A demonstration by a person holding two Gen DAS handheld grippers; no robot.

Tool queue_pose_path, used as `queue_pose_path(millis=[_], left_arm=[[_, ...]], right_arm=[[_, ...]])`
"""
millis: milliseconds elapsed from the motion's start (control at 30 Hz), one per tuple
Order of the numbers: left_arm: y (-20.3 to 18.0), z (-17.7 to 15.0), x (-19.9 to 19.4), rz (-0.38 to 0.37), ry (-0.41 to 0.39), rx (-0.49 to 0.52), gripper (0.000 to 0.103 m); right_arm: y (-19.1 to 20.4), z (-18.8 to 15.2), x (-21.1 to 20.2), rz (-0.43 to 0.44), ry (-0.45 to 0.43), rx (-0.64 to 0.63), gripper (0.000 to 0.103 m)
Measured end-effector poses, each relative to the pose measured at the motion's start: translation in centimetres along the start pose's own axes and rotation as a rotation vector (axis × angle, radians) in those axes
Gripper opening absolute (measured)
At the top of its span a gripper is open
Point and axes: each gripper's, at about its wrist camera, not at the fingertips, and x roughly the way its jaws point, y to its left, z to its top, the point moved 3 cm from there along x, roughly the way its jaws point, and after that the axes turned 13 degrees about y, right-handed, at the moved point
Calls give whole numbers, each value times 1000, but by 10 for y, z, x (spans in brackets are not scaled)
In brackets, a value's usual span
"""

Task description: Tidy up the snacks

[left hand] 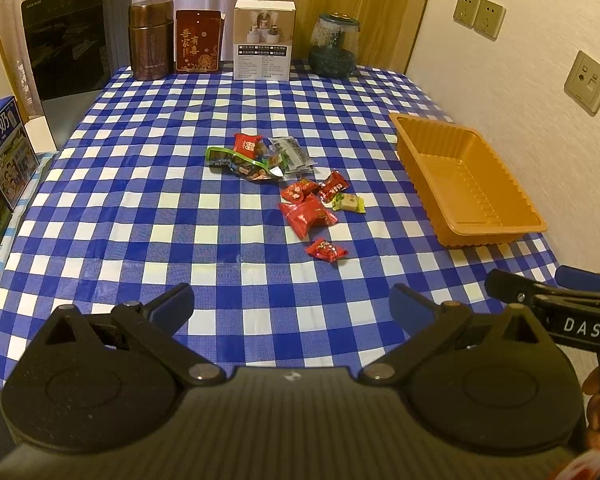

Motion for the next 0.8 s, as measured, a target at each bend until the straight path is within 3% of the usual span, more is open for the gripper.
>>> queue_pose_path(millis=[800], left_arm=[[5, 3, 11, -14, 4, -9, 103]], right_arm=[[-3, -1, 12, 15, -6, 27, 103]])
